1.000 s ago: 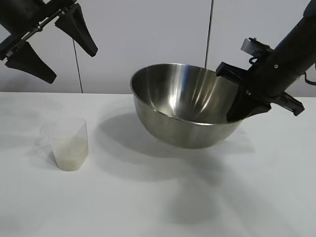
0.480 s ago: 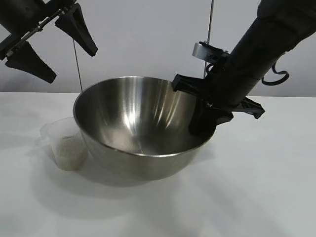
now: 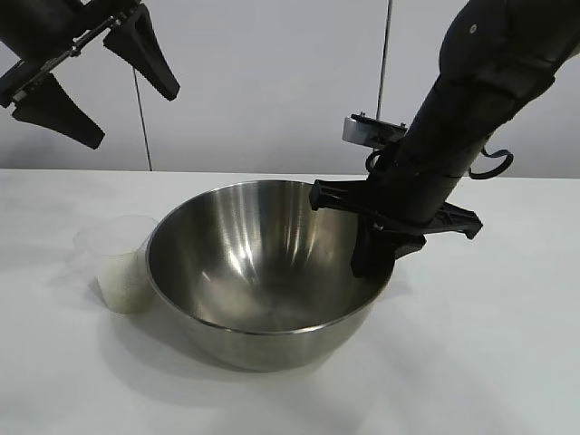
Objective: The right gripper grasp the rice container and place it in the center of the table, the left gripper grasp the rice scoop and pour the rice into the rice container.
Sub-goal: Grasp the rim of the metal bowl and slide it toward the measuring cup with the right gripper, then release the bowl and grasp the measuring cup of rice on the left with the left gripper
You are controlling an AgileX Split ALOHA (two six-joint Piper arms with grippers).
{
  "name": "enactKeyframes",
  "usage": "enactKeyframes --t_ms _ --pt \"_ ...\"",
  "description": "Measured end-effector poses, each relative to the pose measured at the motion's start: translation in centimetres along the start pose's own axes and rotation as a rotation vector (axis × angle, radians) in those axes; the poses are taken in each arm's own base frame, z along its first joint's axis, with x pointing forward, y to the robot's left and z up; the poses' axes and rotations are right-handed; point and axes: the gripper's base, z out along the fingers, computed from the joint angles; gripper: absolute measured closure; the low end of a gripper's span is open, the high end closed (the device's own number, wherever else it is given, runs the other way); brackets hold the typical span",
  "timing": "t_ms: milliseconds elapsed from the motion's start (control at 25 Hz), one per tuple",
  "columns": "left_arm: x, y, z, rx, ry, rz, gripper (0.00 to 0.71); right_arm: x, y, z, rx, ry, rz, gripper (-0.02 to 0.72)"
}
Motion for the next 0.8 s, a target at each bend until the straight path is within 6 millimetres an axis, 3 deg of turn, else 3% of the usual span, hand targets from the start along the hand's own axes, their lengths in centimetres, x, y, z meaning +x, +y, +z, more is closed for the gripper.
enactKeyframes --t_ms 80,240,320,440,560,800 --pt "0.0 0.0 0.0 0.000 0.000 0.000 0.016 0.0 0.0 0.0 0.000 -0.001 0.001 0.541" --pt "0.0 0.0 0.0 0.000 -0.001 0.000 0.016 -0.7 0.5 -1.6 -0.011 -0.019 -0.018 0.160" --pt "0.0 0.0 0.0 0.000 -0.001 0.000 0.016 -1.5 1.1 -3.3 -0.017 -0.039 -0.043 0.070" --pt "0.0 0.0 0.0 0.000 -0.001 0.000 0.016 -2.9 1.9 -6.6 -0.003 -0.057 -0.089 0.034" --pt "0.0 0.0 0.0 0.000 -0.001 0.000 0.016 -4.3 1.2 -10.1 0.073 -0.054 -0.108 0.026" --pt "0.0 0.0 0.0 0.000 -0.002 0.000 0.016 -5.3 -6.0 -14.8 0.268 0.006 0.004 0.021"
